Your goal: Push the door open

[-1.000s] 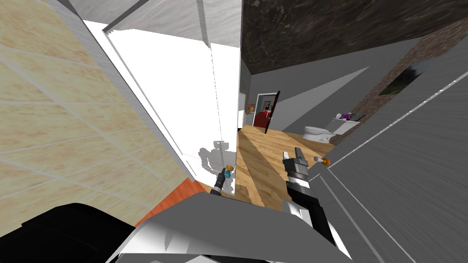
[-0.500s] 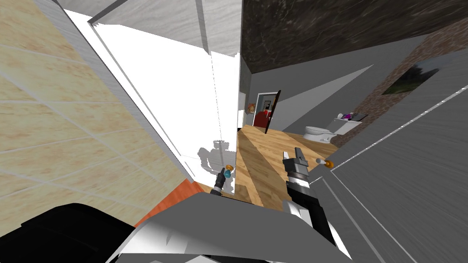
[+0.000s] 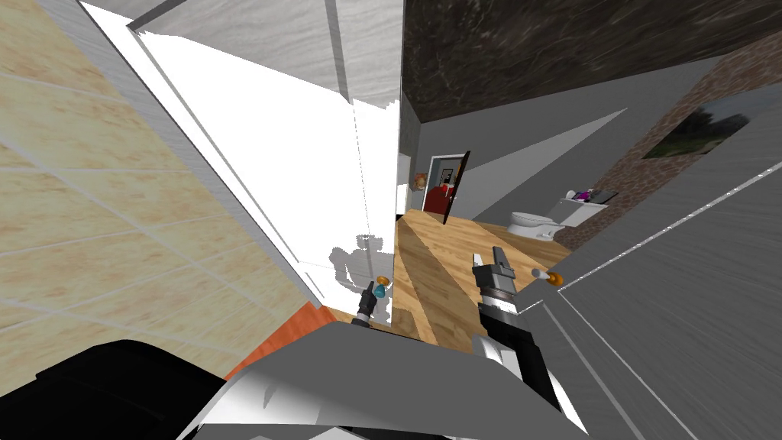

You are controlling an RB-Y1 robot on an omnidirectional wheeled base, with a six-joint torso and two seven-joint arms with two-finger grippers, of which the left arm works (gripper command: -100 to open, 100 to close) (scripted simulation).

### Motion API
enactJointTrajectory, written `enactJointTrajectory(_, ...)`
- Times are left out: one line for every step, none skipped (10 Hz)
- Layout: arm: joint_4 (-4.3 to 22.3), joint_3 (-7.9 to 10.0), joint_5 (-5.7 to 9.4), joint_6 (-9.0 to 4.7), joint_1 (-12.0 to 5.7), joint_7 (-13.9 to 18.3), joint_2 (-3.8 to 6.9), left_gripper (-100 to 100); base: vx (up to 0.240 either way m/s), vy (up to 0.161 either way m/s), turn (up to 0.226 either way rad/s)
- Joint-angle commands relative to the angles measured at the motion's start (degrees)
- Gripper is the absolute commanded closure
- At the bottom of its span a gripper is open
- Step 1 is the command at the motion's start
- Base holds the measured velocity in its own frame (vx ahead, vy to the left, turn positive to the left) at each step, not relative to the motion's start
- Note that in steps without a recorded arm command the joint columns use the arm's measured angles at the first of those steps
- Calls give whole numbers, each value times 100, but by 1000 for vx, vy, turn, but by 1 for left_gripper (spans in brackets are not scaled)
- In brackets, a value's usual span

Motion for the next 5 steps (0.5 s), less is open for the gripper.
enactJointTrajectory(-155, -67, 113, -67, -21, 286, -41, 100, 55, -18, -7)
enactJointTrajectory(-159, -100, 226, -88, -15, 433, -46, 100, 80, -20, 9)
enactJointTrajectory(-159, -100, 226, -88, -15, 532, -46, 100, 54, -11, 4)
enactJointTrajectory(-163, -132, 339, -110, -8, 717, -50, 100, 46, -5, -8)
enactJointTrajectory(-163, -132, 339, -110, -8, 768, -50, 100, 38, -9, 1)
